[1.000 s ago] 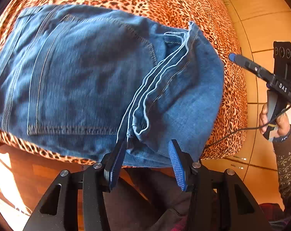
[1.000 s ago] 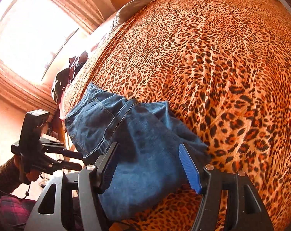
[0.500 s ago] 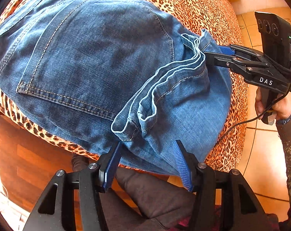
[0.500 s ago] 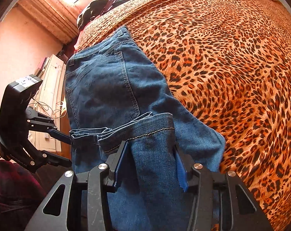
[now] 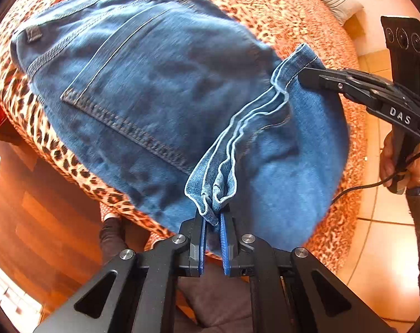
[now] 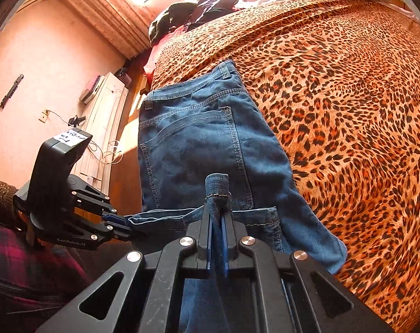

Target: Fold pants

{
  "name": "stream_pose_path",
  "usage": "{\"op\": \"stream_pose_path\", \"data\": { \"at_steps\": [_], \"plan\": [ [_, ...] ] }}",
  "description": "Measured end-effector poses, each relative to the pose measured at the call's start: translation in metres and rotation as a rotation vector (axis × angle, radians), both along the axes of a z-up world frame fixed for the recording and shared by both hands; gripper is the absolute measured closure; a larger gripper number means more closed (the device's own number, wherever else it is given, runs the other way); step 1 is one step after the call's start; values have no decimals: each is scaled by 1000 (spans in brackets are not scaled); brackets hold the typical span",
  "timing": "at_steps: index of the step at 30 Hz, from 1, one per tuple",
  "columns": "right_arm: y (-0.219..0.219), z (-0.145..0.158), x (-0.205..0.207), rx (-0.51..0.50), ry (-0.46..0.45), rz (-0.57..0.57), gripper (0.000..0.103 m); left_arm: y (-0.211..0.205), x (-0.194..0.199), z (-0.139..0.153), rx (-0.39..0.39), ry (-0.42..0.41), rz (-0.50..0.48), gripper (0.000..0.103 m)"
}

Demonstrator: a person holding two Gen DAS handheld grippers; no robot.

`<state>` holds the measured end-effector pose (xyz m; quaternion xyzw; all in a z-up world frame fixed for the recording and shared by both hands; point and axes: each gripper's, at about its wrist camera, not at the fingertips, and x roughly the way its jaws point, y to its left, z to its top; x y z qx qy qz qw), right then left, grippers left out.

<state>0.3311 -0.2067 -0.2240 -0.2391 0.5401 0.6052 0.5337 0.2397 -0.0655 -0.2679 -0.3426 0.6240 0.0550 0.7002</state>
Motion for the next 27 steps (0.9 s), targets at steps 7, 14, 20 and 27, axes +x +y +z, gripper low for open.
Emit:
{"op": "stream_pose_path", "data": {
  "at_steps": [7,14,20,27],
  "plan": [
    [-34,-4,40,-24,28,-209,68,4,-15,13,-90,-26,65,93],
    [-86,23,30,59,39,-226,71,-29,-4,61,-55,-192,-115,87],
    [-100,-47,17,-158,-76,-292,75,-34,1,-6,-15,7,-149,95],
    [-102,6,33,21,63,-404,69,7,-33,30,-56,-89,-51,89]
  ]
}}
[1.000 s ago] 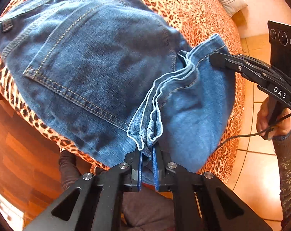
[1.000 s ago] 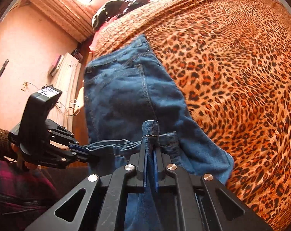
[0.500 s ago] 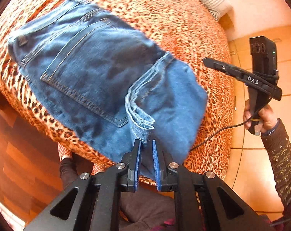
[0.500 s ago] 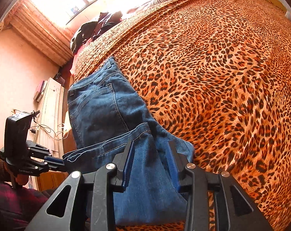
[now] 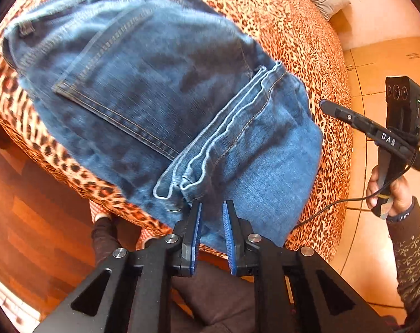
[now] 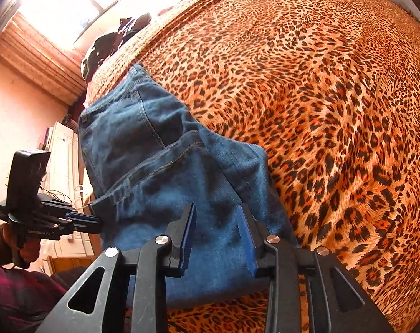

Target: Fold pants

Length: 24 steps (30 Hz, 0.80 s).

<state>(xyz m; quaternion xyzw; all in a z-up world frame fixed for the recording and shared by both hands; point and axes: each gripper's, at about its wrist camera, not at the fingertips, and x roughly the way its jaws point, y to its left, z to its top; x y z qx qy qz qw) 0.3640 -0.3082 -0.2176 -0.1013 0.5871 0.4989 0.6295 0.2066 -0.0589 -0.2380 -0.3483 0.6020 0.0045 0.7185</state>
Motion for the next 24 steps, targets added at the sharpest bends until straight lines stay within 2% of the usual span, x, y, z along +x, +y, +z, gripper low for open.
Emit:
{"op": "stream_pose_path", "data": {
  "at_steps": [2,3,4,5,7,11,15,19,22,24],
  "plan": [
    [9,10,2,16,-10,-30,60,19,-13,12,26,-25,47,82],
    [18,12,2,16,-4,-36,52,29,-24,20,23,-37,90,78],
    [27,11,0,12,1,-41,50,43,-29,24,15,-44,141,70],
    [41,10,-3,-2,5,-42,50,58,-34,26,5,-50,196,66],
    [62,5,-11,-35,22,-21,50,83,-39,34,-43,-73,289,66],
    [108,3,-31,-72,-13,66,50,128,-55,37,-93,-117,425,56],
    [153,5,-36,-100,-22,129,50,157,-59,22,-172,-115,495,55],
    [200,5,-27,-145,-47,163,50,167,-62,3,-272,-104,538,55],
    [235,-1,-19,-180,-59,173,46,175,-69,-1,-284,-102,543,52],
    [258,-9,-16,-213,-63,189,45,179,-70,-4,-284,-104,536,43]
  ]
}}
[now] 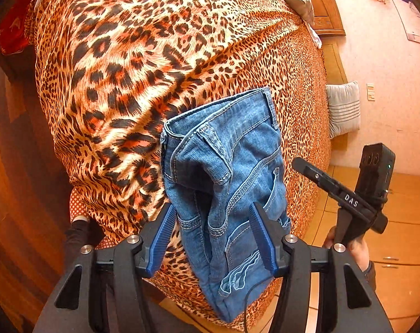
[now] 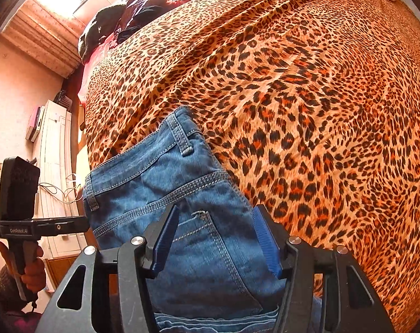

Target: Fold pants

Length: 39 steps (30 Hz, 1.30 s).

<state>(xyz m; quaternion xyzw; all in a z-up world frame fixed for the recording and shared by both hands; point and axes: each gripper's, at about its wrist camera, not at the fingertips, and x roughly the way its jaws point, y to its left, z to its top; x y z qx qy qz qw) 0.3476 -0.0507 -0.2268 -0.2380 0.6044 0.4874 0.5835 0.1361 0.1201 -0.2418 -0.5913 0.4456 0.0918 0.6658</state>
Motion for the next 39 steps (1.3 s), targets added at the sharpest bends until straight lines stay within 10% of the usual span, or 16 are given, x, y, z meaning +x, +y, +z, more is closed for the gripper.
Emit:
{"op": "stream_pose_path", "data": {
  "at_steps": [8,16,23,27,31,39],
  "plan": [
    [60,-36,-1,-123,-5,81,45,-8,35,-23,26,26,-191,36],
    [80,-53,-5,-183,35,142,43,18,34,-31,-106,-17,-103,37],
    [118,-46,0,-143,58,208,36,20,41,-28,-64,-4,-115,37],
    [135,-52,-14,-147,-41,311,32,25,39,-39,-142,-43,-14,37],
    [141,-40,-30,-82,-95,360,65,28,30,-50,-160,-21,42,77],
    [99,19,-23,117,-66,297,85,-4,38,17,136,-40,-17,80]
  ]
}}
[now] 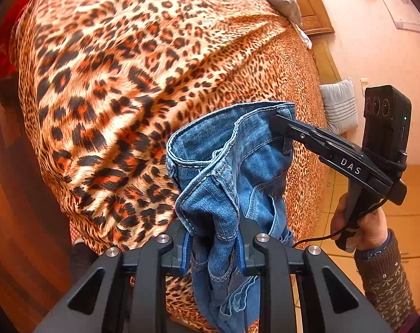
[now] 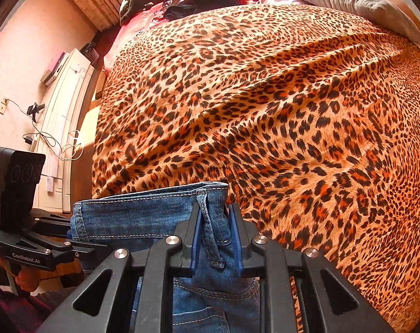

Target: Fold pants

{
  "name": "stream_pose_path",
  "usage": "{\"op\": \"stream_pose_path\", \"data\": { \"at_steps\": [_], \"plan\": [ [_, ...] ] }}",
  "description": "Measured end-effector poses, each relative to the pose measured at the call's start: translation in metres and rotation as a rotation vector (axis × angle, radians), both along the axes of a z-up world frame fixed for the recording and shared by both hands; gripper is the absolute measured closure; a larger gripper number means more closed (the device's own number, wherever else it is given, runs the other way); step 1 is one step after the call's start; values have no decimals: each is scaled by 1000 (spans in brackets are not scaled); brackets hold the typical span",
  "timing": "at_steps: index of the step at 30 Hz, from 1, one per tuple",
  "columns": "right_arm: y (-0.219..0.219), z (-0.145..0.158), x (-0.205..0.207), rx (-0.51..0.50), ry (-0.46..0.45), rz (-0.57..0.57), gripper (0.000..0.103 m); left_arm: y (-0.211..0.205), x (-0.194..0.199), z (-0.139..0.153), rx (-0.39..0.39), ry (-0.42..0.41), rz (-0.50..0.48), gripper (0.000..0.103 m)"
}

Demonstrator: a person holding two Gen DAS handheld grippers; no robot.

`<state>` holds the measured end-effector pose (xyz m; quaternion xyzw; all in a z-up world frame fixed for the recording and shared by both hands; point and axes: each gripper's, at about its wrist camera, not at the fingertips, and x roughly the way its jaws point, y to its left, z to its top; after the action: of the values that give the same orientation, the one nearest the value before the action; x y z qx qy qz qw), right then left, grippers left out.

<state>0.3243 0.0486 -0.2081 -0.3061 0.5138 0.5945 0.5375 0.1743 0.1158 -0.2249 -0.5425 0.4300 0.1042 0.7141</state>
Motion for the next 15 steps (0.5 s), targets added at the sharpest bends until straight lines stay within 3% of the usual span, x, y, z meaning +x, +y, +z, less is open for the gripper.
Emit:
{"op": "stream_pose_path", "data": {
  "at_steps": [7,15],
  "plan": [
    [-88,65,9,185,43,-66,86,-59,2,77,276,-49,-85,80],
    [-215,97,20,306,115,-169,86,-157,-21,157,560,-98,-311,80]
  ]
}}
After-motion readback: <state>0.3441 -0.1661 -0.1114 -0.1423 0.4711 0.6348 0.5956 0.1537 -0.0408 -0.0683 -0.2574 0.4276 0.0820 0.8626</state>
